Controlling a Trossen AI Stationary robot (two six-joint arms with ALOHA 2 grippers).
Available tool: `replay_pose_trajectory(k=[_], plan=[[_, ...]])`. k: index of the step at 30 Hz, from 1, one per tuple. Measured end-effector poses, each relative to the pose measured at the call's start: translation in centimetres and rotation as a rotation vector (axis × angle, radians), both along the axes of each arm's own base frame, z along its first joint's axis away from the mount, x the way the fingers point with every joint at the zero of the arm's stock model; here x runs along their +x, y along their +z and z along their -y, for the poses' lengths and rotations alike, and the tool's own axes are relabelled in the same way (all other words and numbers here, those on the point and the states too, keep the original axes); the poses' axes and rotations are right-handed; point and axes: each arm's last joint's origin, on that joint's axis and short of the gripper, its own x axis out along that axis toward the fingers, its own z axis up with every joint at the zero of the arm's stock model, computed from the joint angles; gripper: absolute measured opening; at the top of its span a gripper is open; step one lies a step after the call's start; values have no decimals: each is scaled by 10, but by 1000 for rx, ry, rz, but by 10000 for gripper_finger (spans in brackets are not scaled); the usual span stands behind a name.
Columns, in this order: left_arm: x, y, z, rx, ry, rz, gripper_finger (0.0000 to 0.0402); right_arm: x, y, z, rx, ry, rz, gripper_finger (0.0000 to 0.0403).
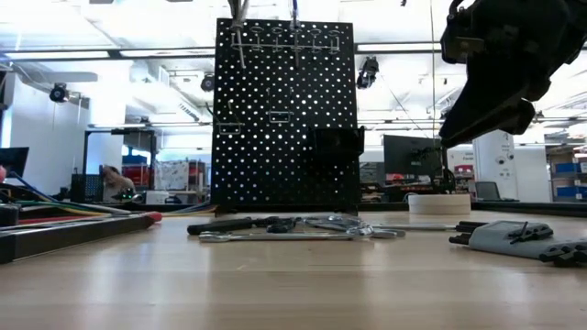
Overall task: Hang tools onto peg board
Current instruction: Hang the gray screwdriver on the peg board
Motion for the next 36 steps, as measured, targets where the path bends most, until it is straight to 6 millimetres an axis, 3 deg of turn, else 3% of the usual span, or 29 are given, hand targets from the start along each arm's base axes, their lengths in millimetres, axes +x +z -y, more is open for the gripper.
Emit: replay_pose_trajectory(k=[5, 13, 21, 26, 36], plan=[[-5, 22, -23, 142, 15, 135, 120, 0, 0, 0, 2, 1, -1, 83], [-5, 29, -71, 301, 15, 184, 120, 0, 0, 0, 1, 2, -1, 79], [-18, 38, -110, 370, 100, 228, 120, 0, 0, 0, -13, 13, -4, 75], [-21, 39, -121, 400, 123, 212, 120, 2, 0, 5, -43, -14, 4, 65], [-24, 42, -122, 474, 151, 205, 120, 7, 0, 17, -72, -45, -1, 62]])
